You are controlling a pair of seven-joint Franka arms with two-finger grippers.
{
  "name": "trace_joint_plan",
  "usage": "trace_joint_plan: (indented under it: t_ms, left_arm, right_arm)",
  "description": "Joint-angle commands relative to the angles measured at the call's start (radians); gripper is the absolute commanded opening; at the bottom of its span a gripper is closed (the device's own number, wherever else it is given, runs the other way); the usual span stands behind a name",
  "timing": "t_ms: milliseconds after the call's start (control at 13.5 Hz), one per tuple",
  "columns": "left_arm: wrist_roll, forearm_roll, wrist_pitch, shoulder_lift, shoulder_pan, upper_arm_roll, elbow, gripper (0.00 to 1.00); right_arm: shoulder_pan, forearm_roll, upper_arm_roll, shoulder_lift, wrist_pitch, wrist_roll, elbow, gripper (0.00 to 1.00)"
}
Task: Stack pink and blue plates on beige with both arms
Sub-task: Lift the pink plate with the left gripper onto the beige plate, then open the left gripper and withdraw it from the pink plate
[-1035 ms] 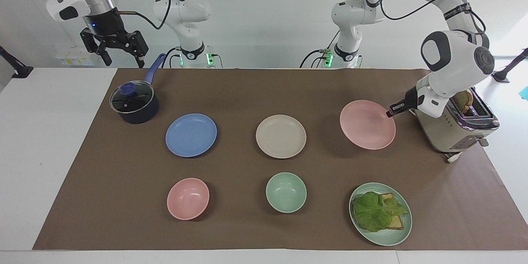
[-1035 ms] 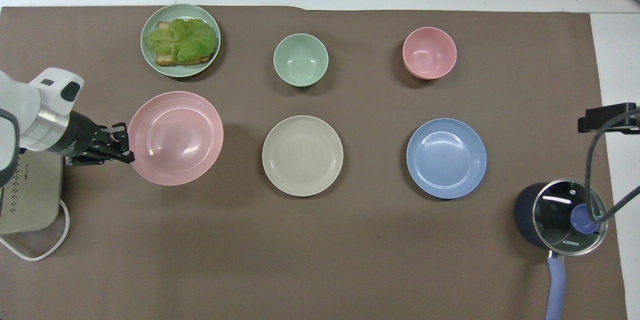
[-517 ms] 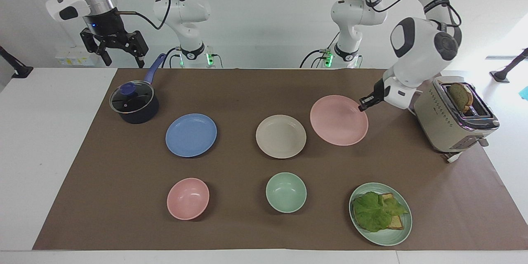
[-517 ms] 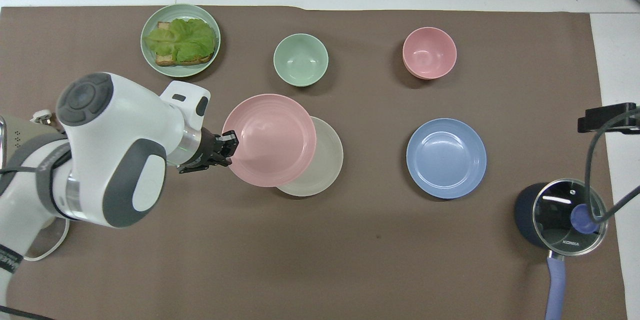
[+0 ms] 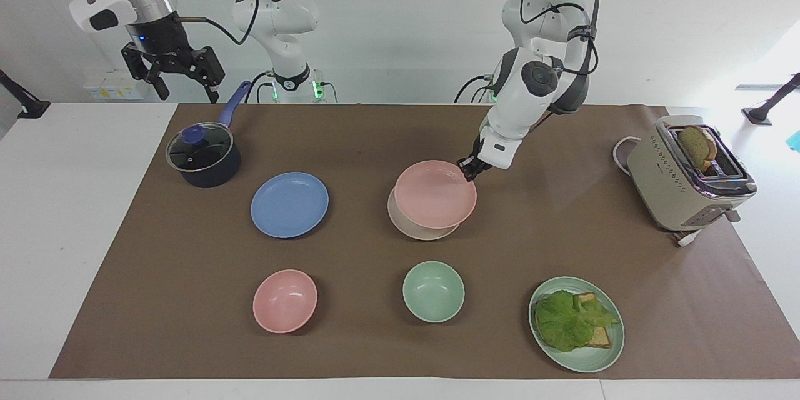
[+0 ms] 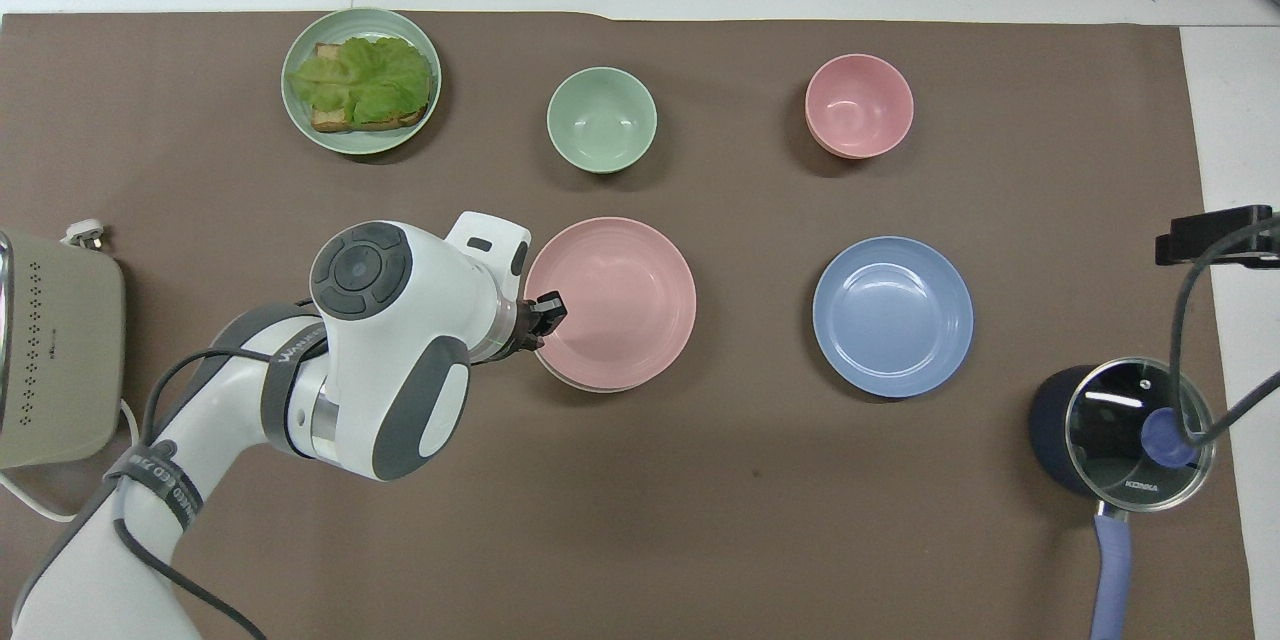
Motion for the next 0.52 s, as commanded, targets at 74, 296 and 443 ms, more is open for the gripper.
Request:
trace_joint_plan:
  t_ms: [74,296,443]
  left_arm:
    - [-0.008,-0.015,0.032,-0.013,-0.022,0.020,-0.031,0.00]
    - [-0.008,-0.016,0.035,-0.007,-0.022,0.020,-0.039,0.00]
    - [-0.004,-0.016,0.034,-0.009,-0.022,0.020,-0.045,0.00]
  right_arm:
    - [-0.017,0.018,0.005,-0.004,0.016,-0.020,-0.009,1.00]
    - [-0.017,0.018,0.005,-0.005,0.016,-0.022,-0.009,1.00]
    - [-0.017,0.018,0.005,-0.005,0.016,-0.022,-0.009,1.00]
